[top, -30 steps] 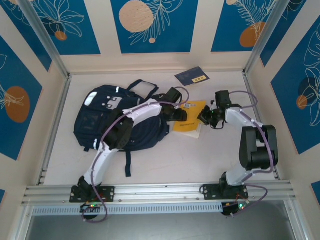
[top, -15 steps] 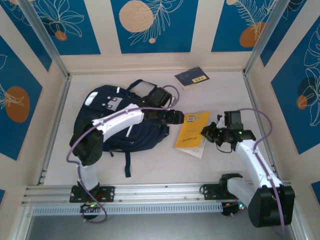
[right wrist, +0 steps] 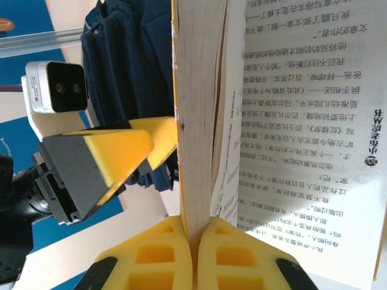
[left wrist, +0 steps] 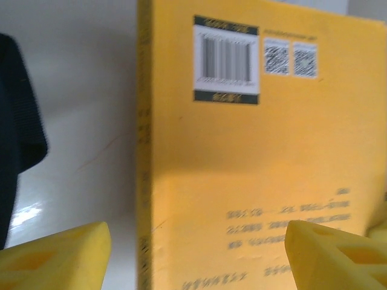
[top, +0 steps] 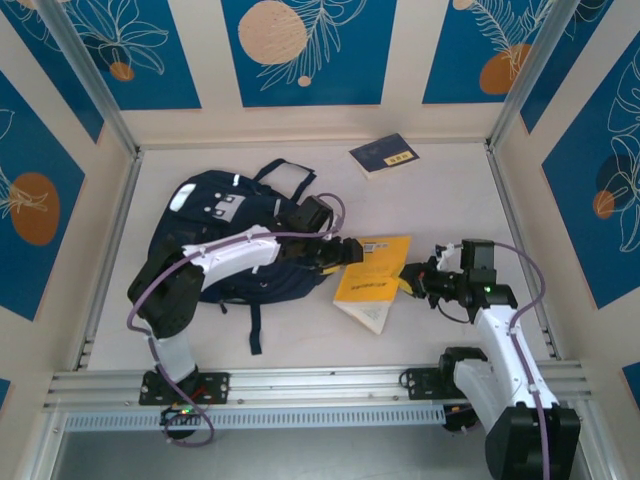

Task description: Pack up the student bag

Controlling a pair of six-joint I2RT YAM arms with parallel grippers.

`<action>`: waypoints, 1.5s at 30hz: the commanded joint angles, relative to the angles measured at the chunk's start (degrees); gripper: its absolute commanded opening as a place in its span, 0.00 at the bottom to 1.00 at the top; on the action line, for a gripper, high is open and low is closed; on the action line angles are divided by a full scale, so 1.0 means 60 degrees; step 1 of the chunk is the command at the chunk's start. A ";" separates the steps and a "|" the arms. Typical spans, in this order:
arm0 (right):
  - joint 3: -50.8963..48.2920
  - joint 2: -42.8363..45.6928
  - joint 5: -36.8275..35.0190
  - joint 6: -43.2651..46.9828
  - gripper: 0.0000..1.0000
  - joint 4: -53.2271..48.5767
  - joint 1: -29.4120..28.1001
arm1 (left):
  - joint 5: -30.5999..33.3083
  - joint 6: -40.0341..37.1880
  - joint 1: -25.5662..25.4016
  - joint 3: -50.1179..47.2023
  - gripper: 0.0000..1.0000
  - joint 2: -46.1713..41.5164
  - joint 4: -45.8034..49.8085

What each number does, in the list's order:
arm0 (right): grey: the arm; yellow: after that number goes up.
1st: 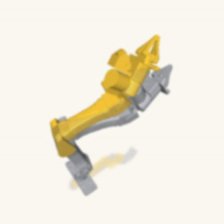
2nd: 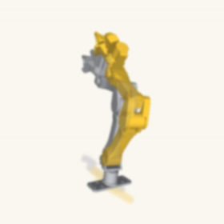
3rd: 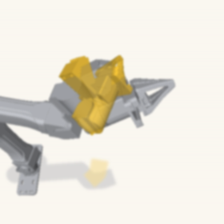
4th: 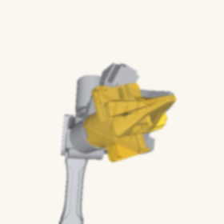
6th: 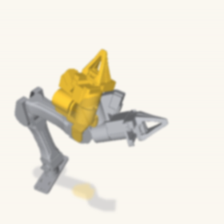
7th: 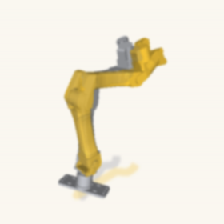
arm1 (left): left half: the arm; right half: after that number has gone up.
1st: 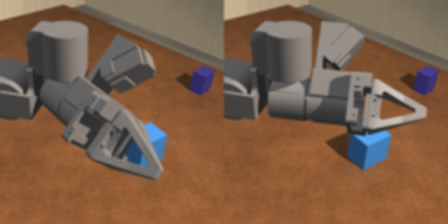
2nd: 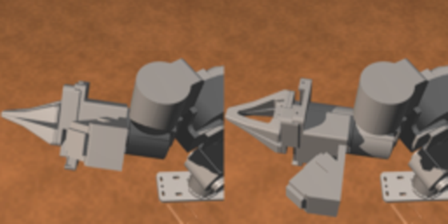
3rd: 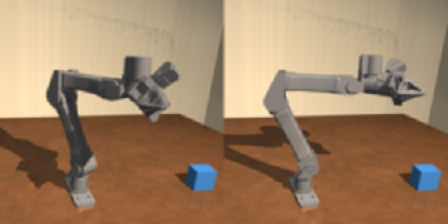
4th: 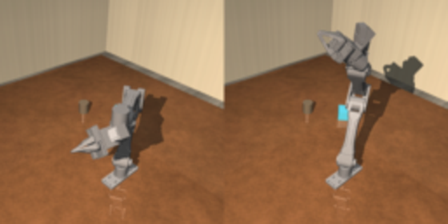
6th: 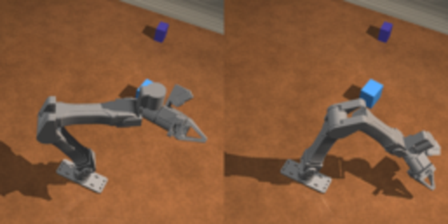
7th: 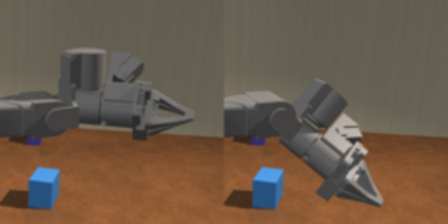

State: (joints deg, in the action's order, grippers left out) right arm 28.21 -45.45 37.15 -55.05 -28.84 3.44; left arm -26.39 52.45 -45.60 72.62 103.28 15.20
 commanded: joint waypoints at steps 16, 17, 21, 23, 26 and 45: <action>-0.0538 0.0674 0.1280 -0.0656 0.00 0.1181 0.0583 | -0.0062 0.0621 -0.0035 0.0418 0.77 0.0227 0.0467; -0.0528 0.0676 0.1271 -0.0621 0.00 0.1161 0.0583 | 0.0075 0.0459 -0.0034 0.0496 0.77 0.0178 0.0776; -0.0554 0.0742 0.1270 -0.0603 0.00 0.1155 0.0583 | 0.0480 0.0114 -0.0042 0.0450 0.78 -0.0092 0.1429; -0.0715 0.0752 0.1382 -0.0805 0.00 0.1467 0.0576 | 0.0221 0.0309 -0.0045 0.0218 0.78 -0.0112 0.1144; -0.1007 0.0762 0.1592 -0.1182 0.00 0.2080 0.0569 | -0.0581 0.0987 -0.0113 -0.0203 0.78 0.0085 -0.0003; -0.0261 0.0988 -0.0159 0.0422 0.00 0.0387 0.0126 | -0.1358 0.2543 -0.0384 -0.0394 0.15 -0.0564 -0.2582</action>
State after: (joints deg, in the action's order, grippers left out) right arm 23.46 -40.91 36.86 -56.25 -23.35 6.15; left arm -31.27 65.95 -46.26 69.93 104.68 7.31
